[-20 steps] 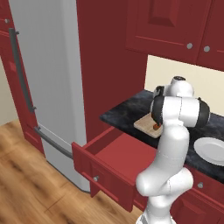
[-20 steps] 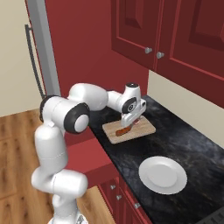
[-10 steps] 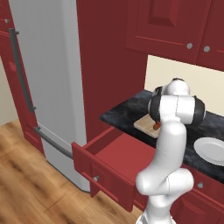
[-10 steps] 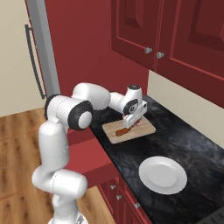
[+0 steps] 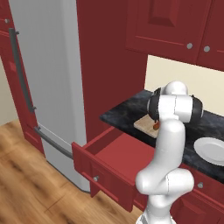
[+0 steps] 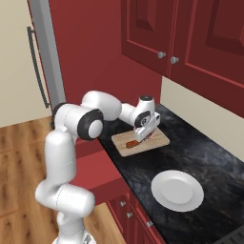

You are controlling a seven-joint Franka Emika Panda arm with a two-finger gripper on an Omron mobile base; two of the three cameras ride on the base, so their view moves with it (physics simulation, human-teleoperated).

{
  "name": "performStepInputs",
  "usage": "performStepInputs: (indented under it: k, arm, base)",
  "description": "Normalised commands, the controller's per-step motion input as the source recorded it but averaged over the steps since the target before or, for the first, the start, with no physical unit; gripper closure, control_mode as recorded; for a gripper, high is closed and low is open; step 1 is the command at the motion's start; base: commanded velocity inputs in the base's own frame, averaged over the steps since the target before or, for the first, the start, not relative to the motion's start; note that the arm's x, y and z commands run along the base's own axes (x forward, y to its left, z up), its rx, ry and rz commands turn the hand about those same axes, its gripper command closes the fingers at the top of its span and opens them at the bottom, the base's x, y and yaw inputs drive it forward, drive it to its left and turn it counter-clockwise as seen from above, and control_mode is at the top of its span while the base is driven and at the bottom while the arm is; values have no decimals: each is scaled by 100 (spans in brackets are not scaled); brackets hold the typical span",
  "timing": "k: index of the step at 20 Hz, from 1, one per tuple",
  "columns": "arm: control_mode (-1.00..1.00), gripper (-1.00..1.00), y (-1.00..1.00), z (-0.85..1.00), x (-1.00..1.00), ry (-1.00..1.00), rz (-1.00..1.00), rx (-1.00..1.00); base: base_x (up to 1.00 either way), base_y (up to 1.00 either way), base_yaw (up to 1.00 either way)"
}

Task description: Pick up the knife from the drawer and place it on the cutting board. Then place the meat from the plate to the cutting board.

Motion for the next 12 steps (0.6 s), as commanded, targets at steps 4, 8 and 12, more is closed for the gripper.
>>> performStepInputs:
  k: [4,8,12]
  arm:
    - [-100,100,-1,-11,23,0,0,0]
    - [-100,100,-5,-6,9,0,0,0]
    - [-100,100,-10,-8,13,0,0,0]
  base:
    - [0,0,0]
    - [0,0,0]
    - [0,0,0]
